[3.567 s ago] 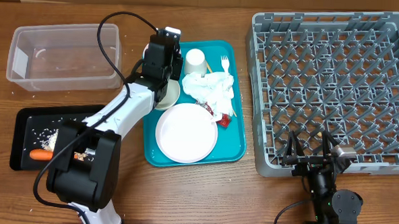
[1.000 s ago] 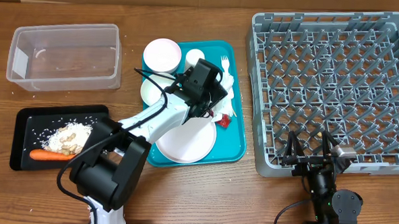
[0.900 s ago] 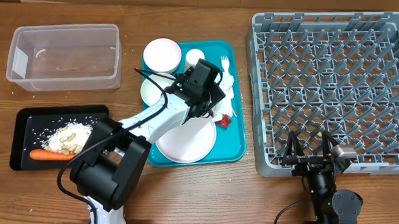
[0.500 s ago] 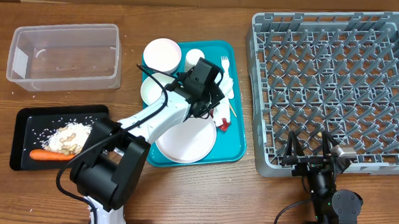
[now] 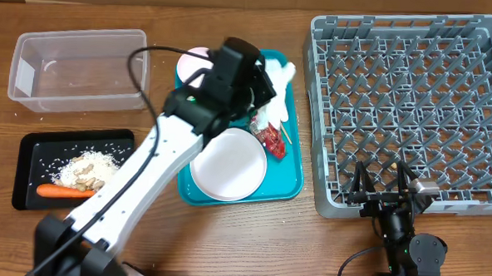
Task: Sort waste into correct bins and load items into the dishwasher rack
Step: 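Carry the napkins into the clear plastic bin and release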
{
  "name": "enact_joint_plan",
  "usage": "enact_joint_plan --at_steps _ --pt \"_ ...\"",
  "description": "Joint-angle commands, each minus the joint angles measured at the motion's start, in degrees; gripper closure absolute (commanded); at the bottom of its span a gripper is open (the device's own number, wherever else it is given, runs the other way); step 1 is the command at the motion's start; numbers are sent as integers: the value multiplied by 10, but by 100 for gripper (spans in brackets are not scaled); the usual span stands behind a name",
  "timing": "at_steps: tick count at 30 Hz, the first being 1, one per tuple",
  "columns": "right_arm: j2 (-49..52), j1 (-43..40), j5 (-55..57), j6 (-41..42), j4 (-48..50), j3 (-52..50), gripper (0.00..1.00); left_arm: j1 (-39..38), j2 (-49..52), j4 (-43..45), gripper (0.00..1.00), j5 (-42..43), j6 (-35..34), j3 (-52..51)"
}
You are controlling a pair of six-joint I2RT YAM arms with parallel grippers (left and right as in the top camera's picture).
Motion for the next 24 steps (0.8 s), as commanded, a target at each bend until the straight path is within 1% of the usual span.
enact_joint_plan --at_steps 1,5,6,8,10,12,14,15,16,17,18,19,21,23,24 --pt "-4 -2 5 -1 3 -6 0 60 -45 -24 96 -79 21 10" --pt "-4 -2 5 -1 2 -6 0 171 -50 -40 96 -174 49 9" --pt "-4 -2 5 0 3 -6 0 187 -49 -40 96 -184 49 8" --pt "-4 -2 5 -1 3 -6 0 252 -40 -38 96 -210 49 8" --pt "-4 -2 5 -1 2 -6 0 289 -31 -29 95 -221 55 8" --pt "-4 -2 5 -1 3 -6 0 326 -17 -10 84 -220 67 8" --pt "-4 -2 5 -1 3 -6 0 362 4 6 76 -211 93 8" --pt "-4 -2 5 -1 3 -6 0 375 12 11 69 -206 101 8" --pt "-4 -2 5 -1 3 -6 0 398 30 17 49 -194 113 8" --pt "-4 -2 5 -1 3 -6 0 410 40 19 37 -186 119 9" --pt "-4 -2 5 -1 3 -6 0 431 53 19 2 -164 126 9" --pt "-4 -2 5 -1 2 -6 0 438 56 19 0 -152 130 9" --pt "-4 -2 5 -1 2 -6 0 457 57 21 0 -111 134 9" --pt "-4 -2 5 -1 3 -6 0 463 49 21 0 -64 141 12" --pt "-4 -2 5 -1 2 -6 0 463 42 21 0 -25 152 14"
